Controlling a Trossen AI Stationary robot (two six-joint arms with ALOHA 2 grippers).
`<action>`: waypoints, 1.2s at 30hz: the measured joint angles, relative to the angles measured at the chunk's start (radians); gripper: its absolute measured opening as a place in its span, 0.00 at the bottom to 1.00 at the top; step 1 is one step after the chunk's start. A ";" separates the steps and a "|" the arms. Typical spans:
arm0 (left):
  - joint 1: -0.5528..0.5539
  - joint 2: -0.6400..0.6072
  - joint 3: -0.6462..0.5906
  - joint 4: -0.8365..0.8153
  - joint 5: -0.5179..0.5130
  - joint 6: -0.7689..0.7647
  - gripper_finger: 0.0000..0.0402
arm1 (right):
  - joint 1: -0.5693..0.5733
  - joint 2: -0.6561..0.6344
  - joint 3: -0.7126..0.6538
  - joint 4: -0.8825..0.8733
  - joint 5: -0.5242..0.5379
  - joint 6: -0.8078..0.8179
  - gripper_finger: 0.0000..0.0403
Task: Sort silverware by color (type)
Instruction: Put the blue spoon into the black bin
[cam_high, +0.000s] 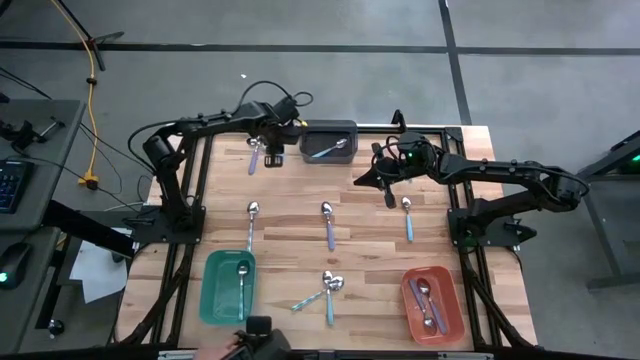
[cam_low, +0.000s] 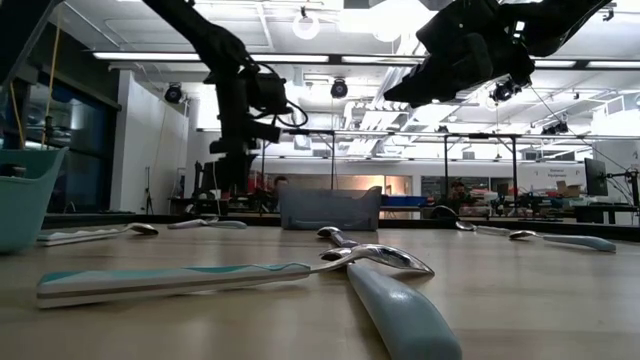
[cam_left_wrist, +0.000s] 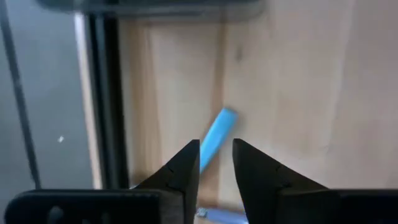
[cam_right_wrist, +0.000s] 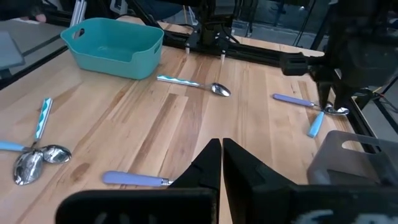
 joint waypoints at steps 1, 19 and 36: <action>0.000 0.000 0.000 0.000 0.013 -0.010 0.25 | 0.000 0.000 0.000 0.000 -0.001 -0.004 0.00; 0.001 0.130 0.001 0.048 -0.015 0.031 0.41 | 0.000 0.000 0.000 -0.006 -0.002 -0.005 0.00; 0.026 0.195 0.003 0.042 -0.026 0.073 0.31 | 0.000 0.000 0.000 -0.006 0.002 -0.004 0.00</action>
